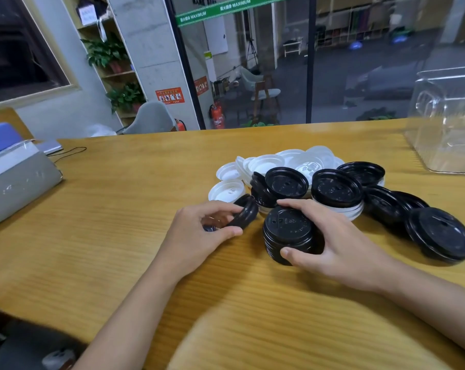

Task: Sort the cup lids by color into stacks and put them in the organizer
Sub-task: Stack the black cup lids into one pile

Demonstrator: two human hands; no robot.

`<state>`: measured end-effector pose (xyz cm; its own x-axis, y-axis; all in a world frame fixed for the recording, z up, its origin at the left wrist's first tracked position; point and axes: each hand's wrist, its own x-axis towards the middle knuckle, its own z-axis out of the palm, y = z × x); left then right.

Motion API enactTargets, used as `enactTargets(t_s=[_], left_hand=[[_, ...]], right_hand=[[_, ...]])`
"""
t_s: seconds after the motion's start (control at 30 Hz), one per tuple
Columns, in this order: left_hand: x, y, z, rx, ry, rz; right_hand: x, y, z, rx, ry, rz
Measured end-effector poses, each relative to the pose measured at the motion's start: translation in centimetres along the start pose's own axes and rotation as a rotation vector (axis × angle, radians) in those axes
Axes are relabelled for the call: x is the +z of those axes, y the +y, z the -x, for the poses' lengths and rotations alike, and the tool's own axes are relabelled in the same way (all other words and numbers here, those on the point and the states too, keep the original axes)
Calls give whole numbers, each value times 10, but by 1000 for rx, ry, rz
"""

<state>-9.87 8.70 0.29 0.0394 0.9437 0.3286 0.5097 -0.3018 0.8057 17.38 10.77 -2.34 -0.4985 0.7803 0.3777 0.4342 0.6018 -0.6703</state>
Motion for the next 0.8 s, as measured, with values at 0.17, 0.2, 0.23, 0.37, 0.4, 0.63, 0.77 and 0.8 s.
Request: enactTargets(t_s=[0.17,0.2,0.23,0.37,0.4,0.63,0.77,0.8], left_hand=[[2,-4,-2,6,33,-8],[2,-4,-2,11,40,1],[2,-3,-2,17,50,15],[1,1,-1,17,101,91],[1,1,-1,9,112,129],[3,9,1,18,195,240],[6,9,-1,4,76,318],[7,8,-3,2,28,314]], right_hand=[[0,0,0,3,-2,-6],[0,0,0,4,-2,-8],[0,0,0,2,-1,-8],[0,0,0,-11,-2,-2],[0,-1,0,-18,1,0],[0,-1,0,-26,19,-3],[0,-2,0,-17,20,-36],[0,-2,0,-15,18,-46]])
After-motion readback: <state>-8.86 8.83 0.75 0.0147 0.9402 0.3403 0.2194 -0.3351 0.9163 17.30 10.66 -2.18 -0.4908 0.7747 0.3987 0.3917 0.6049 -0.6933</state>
